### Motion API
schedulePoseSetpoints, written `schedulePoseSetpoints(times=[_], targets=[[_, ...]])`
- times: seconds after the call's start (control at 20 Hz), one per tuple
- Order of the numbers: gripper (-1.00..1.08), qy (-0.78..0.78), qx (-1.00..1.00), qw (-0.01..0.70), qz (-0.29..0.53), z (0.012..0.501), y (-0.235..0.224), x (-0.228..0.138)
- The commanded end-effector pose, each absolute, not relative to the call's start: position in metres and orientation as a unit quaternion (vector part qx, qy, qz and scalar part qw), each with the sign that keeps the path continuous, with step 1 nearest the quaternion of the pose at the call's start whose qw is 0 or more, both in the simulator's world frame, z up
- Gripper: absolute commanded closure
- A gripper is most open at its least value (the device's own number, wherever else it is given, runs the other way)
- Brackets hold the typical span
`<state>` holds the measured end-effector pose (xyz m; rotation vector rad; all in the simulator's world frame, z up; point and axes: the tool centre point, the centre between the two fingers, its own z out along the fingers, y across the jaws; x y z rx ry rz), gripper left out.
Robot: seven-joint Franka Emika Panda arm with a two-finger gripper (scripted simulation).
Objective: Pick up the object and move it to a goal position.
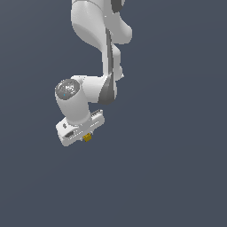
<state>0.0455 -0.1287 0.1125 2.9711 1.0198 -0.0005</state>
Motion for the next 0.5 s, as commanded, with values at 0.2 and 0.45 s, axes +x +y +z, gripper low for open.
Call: schedulePoseSetpoints(times=[0.2,0.45], targets=[[1.08,0.325,0.946,0.000,0.000,0.135,-0.184,0.034],[1.08,0.325,0.946,0.000,0.000,0.144,-0.204,0.031]])
